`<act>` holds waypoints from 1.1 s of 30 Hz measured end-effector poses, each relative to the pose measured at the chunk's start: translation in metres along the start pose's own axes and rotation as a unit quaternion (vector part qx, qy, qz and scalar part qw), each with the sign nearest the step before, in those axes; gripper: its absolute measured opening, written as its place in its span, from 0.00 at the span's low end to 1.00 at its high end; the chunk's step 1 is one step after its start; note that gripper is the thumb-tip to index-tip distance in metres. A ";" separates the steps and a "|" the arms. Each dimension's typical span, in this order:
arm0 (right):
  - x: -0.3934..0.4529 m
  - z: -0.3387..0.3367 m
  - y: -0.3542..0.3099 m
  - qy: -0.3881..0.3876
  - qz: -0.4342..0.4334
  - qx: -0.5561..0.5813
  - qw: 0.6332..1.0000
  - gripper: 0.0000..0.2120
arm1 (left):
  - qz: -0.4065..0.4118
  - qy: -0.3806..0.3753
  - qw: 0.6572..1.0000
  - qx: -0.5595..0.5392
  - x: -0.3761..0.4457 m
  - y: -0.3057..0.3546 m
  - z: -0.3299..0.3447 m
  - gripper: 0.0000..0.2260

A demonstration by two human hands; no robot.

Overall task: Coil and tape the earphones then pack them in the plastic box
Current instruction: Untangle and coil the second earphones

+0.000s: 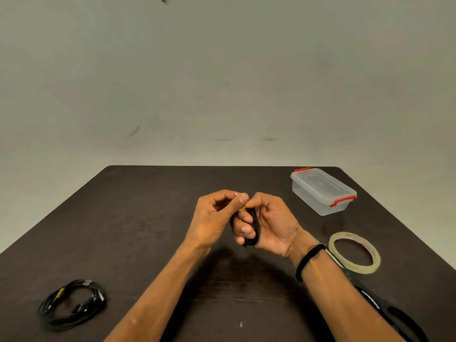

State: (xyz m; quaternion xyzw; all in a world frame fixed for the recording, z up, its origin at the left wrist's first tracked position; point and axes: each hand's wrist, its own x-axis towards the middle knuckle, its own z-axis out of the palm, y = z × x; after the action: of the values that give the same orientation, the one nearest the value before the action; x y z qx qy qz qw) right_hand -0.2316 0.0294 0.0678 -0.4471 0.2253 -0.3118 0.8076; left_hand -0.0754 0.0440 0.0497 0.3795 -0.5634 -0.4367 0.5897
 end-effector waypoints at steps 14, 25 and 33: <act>0.020 0.012 0.021 0.178 -0.138 -0.051 0.973 0.14 | 0.039 0.183 0.981 0.057 0.004 -0.010 -0.006 0.07; 0.014 -0.003 0.017 0.223 -0.179 -0.110 0.952 0.11 | 0.025 0.162 0.986 0.018 0.009 -0.001 -0.015 0.08; 0.008 -0.014 0.006 0.208 -0.143 -0.143 0.957 0.13 | -0.043 0.163 0.982 -0.090 0.014 -0.002 -0.018 0.10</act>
State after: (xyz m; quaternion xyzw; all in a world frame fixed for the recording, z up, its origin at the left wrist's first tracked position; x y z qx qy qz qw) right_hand -0.2331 0.0183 0.0547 -0.5106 0.3639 -0.4750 0.6174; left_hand -0.0577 0.0297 0.0510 0.4144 -0.4014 -0.4431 0.6861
